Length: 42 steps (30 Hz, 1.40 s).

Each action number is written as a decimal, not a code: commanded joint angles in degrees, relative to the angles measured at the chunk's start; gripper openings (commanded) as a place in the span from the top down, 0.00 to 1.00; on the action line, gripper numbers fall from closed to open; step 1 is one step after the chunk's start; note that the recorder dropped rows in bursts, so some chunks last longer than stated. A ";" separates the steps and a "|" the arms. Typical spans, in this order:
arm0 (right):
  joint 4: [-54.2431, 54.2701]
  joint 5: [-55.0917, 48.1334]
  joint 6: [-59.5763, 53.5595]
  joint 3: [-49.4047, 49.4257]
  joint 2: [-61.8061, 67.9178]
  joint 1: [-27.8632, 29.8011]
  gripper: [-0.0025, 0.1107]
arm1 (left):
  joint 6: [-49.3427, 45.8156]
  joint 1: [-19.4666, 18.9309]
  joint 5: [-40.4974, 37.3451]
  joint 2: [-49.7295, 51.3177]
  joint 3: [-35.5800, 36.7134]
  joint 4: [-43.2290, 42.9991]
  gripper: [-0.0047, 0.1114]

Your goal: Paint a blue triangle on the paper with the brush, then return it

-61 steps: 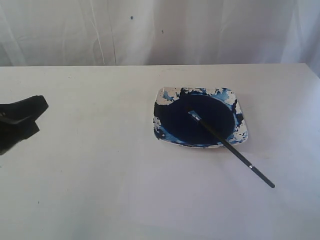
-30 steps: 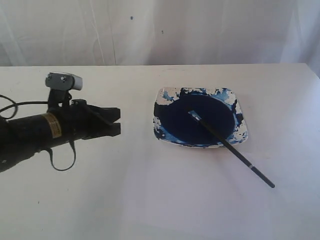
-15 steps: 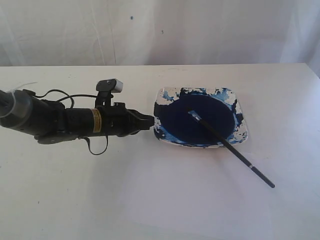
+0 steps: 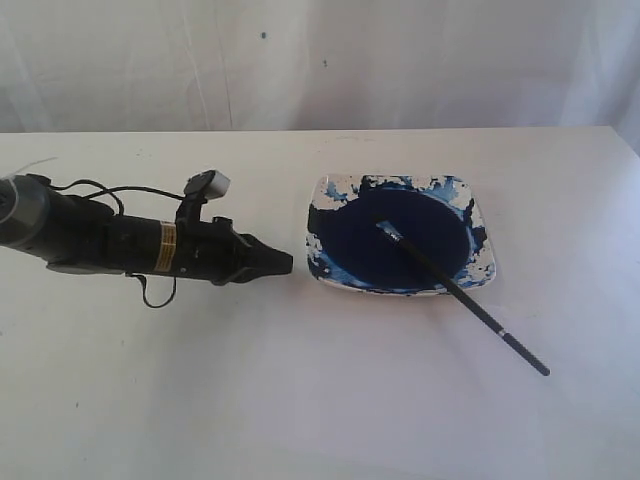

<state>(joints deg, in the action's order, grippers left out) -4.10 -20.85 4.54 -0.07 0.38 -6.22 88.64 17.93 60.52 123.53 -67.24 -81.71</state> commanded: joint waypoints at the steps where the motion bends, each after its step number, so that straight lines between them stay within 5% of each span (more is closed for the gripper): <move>1: -0.43 0.75 0.20 0.07 -0.38 -0.09 0.98 | -0.97 0.46 1.35 -0.12 -0.16 -1.93 0.96; 12: -0.43 0.75 0.20 0.07 -0.38 -0.09 0.98 | -10.55 1.02 -0.71 -0.12 -0.16 -1.94 0.96; 42: -0.43 0.75 0.20 0.07 -0.38 -0.09 0.98 | -7.81 1.37 -4.65 -0.12 -0.16 -4.65 0.96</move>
<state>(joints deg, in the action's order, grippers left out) -4.10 -20.85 4.54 -0.07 0.38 -6.22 79.24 18.74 55.92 123.53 -67.24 -86.55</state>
